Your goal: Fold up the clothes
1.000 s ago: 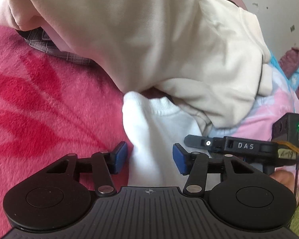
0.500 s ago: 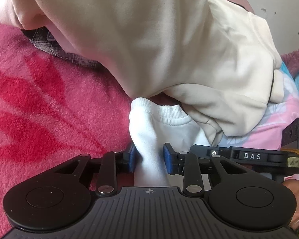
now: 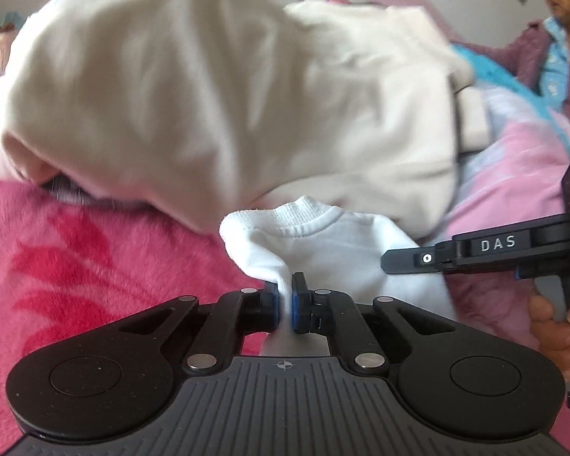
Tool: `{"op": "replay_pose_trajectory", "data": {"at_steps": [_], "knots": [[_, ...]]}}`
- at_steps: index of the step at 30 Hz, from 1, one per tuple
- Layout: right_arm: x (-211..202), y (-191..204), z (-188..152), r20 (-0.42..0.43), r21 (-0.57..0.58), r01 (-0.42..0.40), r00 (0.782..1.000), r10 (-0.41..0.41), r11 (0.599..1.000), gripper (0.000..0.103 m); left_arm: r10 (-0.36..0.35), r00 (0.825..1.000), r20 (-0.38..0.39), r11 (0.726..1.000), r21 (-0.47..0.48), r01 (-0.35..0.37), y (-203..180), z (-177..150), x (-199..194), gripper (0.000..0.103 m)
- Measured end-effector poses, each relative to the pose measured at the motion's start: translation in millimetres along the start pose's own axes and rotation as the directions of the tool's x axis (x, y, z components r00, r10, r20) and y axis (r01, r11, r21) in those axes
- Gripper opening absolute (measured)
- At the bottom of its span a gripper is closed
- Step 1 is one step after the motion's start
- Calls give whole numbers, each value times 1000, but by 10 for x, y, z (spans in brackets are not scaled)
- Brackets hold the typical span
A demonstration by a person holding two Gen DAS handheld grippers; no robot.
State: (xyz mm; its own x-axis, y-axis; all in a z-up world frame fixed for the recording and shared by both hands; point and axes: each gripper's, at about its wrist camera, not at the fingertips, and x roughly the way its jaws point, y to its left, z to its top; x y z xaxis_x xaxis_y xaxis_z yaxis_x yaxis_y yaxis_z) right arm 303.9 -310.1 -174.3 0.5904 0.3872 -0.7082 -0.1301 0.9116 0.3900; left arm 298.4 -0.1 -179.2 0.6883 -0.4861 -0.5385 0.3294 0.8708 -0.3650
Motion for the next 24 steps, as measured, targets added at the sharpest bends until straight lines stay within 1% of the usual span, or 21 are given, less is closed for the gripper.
{"op": "replay_pose_trajectory", "data": {"at_steps": [5, 13, 17, 24], "knots": [[-382, 59, -6, 44, -5, -30, 999, 30, 1000, 13, -27, 998, 48, 999, 33, 26, -140, 53, -273, 4], [-882, 254, -169, 93, -17, -72, 993, 73, 997, 12, -83, 994, 73, 996, 32, 81, -366, 93, -676, 4], [-1151, 317, -325, 115, -7, -94, 989, 94, 996, 12, -128, 988, 81, 991, 39, 125, -468, 35, -929, 4], [-1568, 350, -725, 124, 56, -118, 986, 111, 991, 12, -183, 982, 51, 982, 62, 180, -618, -134, -1303, 4]]}}
